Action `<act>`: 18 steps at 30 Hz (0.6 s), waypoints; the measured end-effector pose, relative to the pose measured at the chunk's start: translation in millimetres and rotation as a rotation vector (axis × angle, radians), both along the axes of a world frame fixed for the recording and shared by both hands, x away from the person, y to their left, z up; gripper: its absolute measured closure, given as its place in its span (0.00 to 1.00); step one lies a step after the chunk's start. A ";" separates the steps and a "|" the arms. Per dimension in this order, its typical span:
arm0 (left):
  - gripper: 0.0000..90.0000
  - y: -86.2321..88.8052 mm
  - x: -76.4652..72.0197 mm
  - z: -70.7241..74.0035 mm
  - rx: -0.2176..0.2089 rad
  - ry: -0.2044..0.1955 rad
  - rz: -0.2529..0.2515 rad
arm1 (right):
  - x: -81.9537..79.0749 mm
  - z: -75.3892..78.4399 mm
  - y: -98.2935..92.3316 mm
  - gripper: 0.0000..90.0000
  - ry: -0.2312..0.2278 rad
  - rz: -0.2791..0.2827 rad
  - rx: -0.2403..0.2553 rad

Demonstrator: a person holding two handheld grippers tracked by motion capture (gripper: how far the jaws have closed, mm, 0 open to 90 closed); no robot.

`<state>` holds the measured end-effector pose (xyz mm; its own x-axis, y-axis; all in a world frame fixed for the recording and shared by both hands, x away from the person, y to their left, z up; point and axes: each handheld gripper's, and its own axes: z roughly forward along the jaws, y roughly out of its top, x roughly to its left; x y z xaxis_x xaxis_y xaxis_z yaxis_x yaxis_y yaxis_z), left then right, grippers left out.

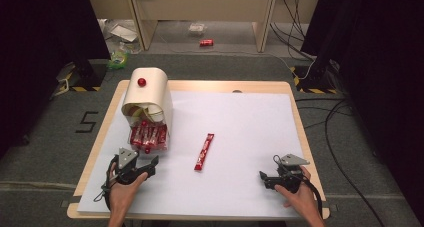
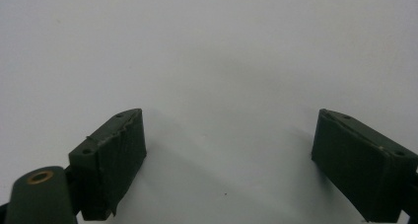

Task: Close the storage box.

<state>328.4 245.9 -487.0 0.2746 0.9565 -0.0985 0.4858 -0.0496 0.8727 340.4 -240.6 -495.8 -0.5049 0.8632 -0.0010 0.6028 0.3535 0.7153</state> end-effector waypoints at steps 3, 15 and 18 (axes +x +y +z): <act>0.26 0.7 2.5 0.6 0.008 -0.006 0.007 | 0.0 0.0 0.1 0.15 0.000 -0.001 0.000; 0.26 2.2 15.6 0.3 0.031 0.000 0.018 | 0.0 0.0 0.0 0.15 0.000 0.000 0.000; 0.26 2.5 18.8 0.2 0.038 -0.001 0.020 | 0.0 0.0 0.0 0.15 0.000 0.000 0.000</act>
